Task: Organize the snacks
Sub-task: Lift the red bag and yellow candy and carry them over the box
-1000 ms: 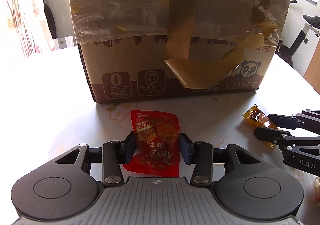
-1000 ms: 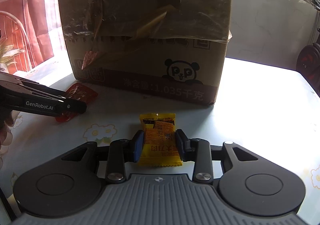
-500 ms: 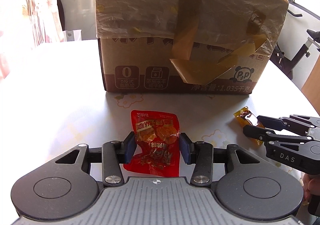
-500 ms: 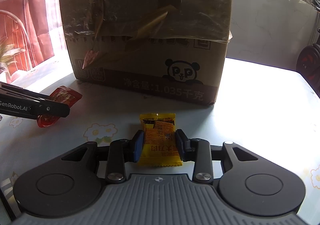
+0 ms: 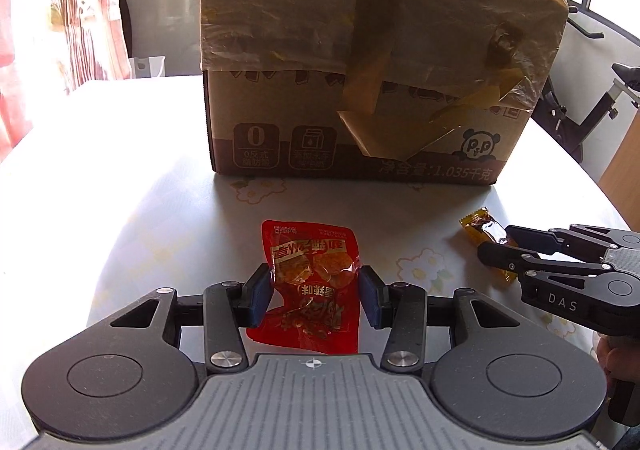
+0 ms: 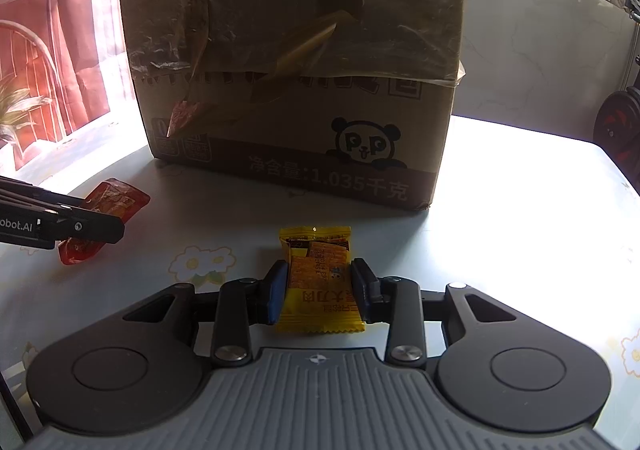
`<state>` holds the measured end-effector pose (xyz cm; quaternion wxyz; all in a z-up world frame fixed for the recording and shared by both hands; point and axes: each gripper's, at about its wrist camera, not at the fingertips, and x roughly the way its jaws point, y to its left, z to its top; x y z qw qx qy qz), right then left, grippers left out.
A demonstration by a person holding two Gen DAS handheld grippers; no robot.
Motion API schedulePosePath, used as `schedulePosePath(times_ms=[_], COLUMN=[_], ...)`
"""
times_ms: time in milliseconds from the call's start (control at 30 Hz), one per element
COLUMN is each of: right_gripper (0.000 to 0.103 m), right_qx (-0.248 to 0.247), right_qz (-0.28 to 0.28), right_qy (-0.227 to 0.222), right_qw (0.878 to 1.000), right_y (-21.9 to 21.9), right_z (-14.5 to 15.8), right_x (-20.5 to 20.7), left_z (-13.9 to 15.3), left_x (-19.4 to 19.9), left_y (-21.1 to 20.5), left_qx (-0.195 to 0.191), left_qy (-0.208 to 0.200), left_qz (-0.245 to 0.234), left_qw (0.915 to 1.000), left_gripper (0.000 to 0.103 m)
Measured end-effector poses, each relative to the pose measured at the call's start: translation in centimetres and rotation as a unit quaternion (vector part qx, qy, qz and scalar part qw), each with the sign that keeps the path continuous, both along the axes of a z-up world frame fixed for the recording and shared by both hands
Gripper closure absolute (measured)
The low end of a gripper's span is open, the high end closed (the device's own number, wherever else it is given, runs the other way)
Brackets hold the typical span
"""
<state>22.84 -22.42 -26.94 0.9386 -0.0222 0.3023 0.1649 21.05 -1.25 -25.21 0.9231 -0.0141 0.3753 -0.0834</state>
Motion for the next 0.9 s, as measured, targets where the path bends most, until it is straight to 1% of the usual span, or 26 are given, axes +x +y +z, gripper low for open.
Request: schedulePosePath(times_ms=[267,367,500,567,633,833,900], right_gripper=[0.066,0.067,0.067,0.067,0.067,0.067,0.067], right_qx=[0.001,0.001,0.015,0.022,0.022,0.048,0.06], right_qz=[0.0,-0.01,-0.02,-0.027,-0.032,-0.044,-0.043], right_qy=[0.0,-0.002,-0.011,-0.018,-0.033,-0.093,-0.113], right_qw=[1.0,1.0,1.0,0.999,0.999,0.994,0.991], right_y=[0.0,-0.1,-0.7,-1.1,-1.3,-2.1,-2.4], right_z=[0.0,0.2,1.3,2.3,3.9,9.7,11.8], right_x=[0.0,-0.3,-1.0,-1.4,-1.9,-3.1,-3.3], left_z=[0.4,1.3,3.2,4.4,5.7,10.5,12.5], left_x=[-0.1,-0.6,-1.1,-1.4,-1.6,-1.6,-1.6], left_y=[0.2,0.4,0.7,0.8,0.8,0.4,0.2], left_qx=[-0.003,-0.005,-0.009,-0.012,-0.014,-0.015,-0.016], left_qy=[-0.005,-0.022,-0.047,-0.063,-0.083,-0.136,-0.16], left_qz=[0.005,0.006,0.009,0.009,0.006,-0.003,-0.007], left_qw=[1.0,0.9997,0.9988,0.9979,0.9964,0.9905,0.987], left_gripper=[0.055,0.054,0.054,0.054,0.054,0.054,0.054])
